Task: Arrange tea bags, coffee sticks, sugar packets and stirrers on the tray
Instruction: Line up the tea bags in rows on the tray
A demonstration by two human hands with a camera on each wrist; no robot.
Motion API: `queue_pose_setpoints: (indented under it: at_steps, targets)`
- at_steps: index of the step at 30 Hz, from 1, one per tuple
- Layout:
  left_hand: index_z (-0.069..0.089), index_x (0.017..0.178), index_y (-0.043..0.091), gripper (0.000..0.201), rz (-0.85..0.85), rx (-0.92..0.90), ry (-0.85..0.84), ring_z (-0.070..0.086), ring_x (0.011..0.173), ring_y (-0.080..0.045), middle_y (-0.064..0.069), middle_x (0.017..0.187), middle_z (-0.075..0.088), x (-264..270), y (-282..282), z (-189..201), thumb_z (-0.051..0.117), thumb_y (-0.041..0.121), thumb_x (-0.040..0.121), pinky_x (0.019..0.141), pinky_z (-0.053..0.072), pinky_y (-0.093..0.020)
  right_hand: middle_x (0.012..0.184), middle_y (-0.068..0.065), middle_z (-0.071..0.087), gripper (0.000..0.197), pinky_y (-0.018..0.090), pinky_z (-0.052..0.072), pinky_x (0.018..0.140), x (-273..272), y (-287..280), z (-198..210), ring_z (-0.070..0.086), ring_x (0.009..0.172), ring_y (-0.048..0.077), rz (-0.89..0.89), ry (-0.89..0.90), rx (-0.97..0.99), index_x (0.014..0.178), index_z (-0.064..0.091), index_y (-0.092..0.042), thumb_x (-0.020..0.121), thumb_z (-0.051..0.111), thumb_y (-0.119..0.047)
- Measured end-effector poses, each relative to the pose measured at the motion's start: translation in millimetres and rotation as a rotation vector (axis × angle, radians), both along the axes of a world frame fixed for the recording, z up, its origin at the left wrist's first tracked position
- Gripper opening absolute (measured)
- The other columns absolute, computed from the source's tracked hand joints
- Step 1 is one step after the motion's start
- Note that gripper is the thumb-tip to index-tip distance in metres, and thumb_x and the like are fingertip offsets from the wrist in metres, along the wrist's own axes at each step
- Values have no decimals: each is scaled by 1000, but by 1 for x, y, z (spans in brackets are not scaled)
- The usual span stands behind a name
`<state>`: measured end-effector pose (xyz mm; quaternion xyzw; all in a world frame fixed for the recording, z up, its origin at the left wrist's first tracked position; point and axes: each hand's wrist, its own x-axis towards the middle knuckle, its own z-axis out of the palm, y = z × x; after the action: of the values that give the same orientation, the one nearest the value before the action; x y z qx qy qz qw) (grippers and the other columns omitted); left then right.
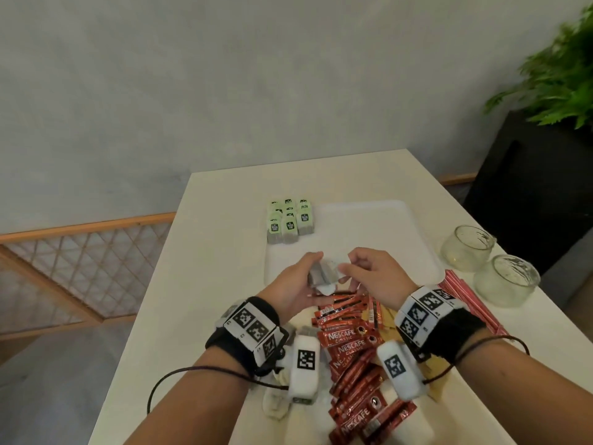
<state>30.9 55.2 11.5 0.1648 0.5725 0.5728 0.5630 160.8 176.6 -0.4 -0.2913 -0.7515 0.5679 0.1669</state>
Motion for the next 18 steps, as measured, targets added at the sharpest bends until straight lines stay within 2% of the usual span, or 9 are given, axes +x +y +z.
queue_pose_setpoints:
  at_steps: [3,4,6,8,10,14,16,18]
  targets:
    - [54,124,9,26,-23,-21,-8,57,85,-20,-12,104,58,1,4,0,49,19,100,68,55,-29,74,10,70,13,36,52,59,0,8,0,62,59,19,-13,-3,-31,84,59,-4,89,66,-14]
    - [49,129,8,30,-28,-5,-4,58,83,-19,-13,103,59,1,5,0,50,12,100,65,54,-28,74,10,68,13,35,52,59,0,8,1,62,59,18,-16,3,-51,87,60,-1,89,66,-13]
    - [43,135,6,37,-39,55,-22,59,80,-21,-17,100,62,-1,7,-1,51,7,99,72,52,-31,75,7,66,12,31,52,59,-1,7,2,62,61,15,-17,26,-117,87,61,0,90,64,-11]
    - [50,126,3,26,-74,122,-46,58,82,-21,-16,99,62,0,10,1,45,7,101,79,48,-31,76,7,66,10,31,53,60,-2,7,4,62,64,16,-13,53,-157,83,61,-5,90,64,-11]
    - [57,117,3,23,-96,160,-32,57,83,-19,-12,95,62,3,11,4,38,6,104,81,48,-28,78,11,65,12,33,54,62,-4,8,6,62,68,18,-11,75,-132,80,58,-7,90,65,-10]
    - [58,118,1,22,-129,164,14,61,102,-27,-16,107,67,4,14,5,43,3,102,93,51,-32,72,13,65,13,30,54,59,-5,15,11,60,63,21,-28,92,-20,80,55,-5,89,63,-2]
    - [55,123,-2,26,-146,120,28,66,104,-27,-17,115,67,2,13,7,53,2,97,90,57,-34,70,12,64,15,30,53,58,-5,20,11,59,62,21,-25,76,10,78,53,-6,89,62,-2]
    - [57,119,-2,25,-164,62,76,70,98,-24,-16,113,68,-2,13,8,60,1,94,82,60,-33,73,12,66,15,33,55,62,-4,24,10,61,64,21,-14,46,27,77,54,-6,89,63,-6]
